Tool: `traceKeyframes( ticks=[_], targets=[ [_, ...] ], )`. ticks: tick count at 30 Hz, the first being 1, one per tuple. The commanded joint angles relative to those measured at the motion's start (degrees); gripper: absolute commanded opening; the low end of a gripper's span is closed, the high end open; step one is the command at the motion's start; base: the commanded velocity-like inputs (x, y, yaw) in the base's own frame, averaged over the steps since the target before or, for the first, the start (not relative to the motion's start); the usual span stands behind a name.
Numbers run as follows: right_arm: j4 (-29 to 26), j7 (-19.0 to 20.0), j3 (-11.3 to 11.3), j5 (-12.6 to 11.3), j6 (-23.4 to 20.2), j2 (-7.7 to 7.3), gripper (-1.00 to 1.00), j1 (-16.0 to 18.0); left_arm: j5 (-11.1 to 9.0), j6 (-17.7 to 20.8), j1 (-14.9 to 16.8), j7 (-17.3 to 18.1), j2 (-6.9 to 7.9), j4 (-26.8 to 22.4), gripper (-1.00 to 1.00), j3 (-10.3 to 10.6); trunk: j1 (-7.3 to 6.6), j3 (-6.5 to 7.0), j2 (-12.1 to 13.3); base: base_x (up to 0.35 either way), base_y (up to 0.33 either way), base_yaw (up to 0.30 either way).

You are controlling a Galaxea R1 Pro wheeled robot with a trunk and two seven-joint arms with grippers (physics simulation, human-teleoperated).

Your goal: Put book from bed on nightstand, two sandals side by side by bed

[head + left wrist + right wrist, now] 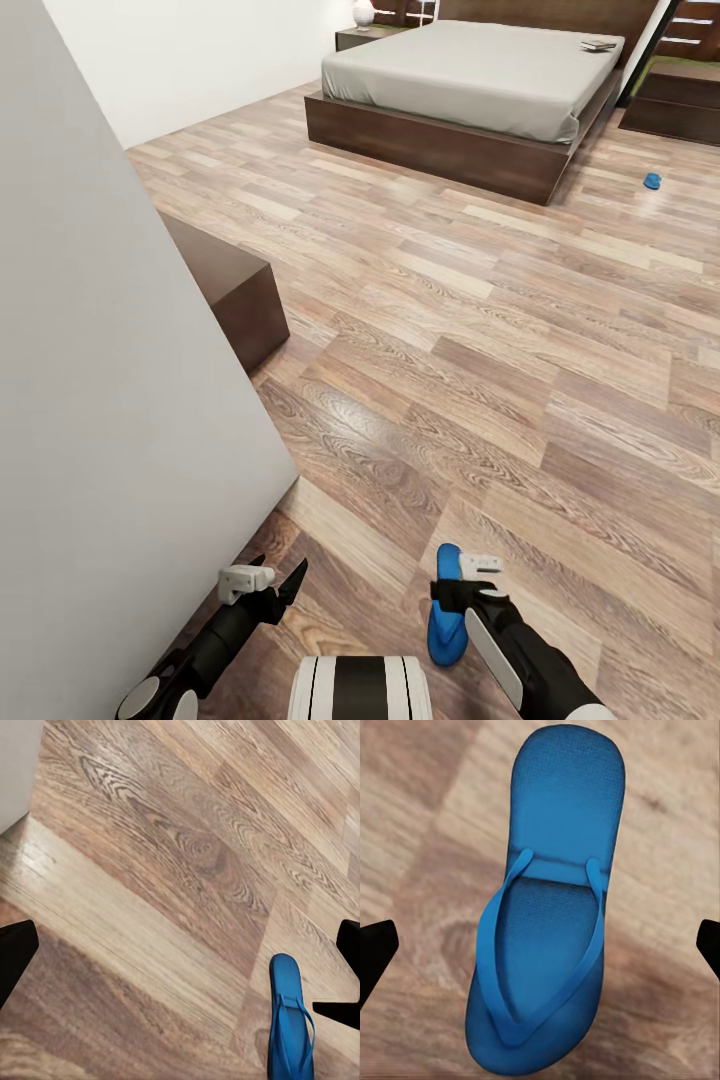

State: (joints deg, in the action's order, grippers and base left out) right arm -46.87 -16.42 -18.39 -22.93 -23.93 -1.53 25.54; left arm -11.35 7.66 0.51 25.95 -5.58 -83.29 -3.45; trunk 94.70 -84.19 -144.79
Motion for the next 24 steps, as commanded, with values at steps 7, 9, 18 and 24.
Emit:
traceKeyframes(
  ticks=[7, 9, 18, 24],
  targets=[
    [0.72, -0.56, -0.33, -0.61, 0.01, -0.09, 1.0, 0.04, -0.6, 0.6, 0.02, 0.35, -0.09, 0.01, 1.0, -0.16, -0.01, -0.04, -0.02, 0.0, 0.0, 0.0],
    [0.79, -0.58, -0.33, -0.59, 0.02, -0.08, 1.0, 0.04, -0.6, 0.6, 0.02, 0.33, -0.11, 0.04, 1.0, -0.16, 0.02, -0.26, -0.03, 0.0, 0.0, 0.0],
    [0.76, -0.59, -0.33, -0.6, 0.03, -0.06, 1.0, 0.04, -0.6, 0.6, 0.02, 0.32, -0.1, 0.05, 1.0, -0.15, 0.2, -1.81, -0.12, 0.0, 0.0, 0.0],
    [0.74, -0.61, -0.33, -0.62, 0.03, -0.1, 1.0, 0.04, -0.6, 0.6, 0.02, 0.34, -0.06, 0.0, 1.0, -0.16, 0.2, -1.81, -0.12, 0.0, 0.0, 0.0]
  ],
)
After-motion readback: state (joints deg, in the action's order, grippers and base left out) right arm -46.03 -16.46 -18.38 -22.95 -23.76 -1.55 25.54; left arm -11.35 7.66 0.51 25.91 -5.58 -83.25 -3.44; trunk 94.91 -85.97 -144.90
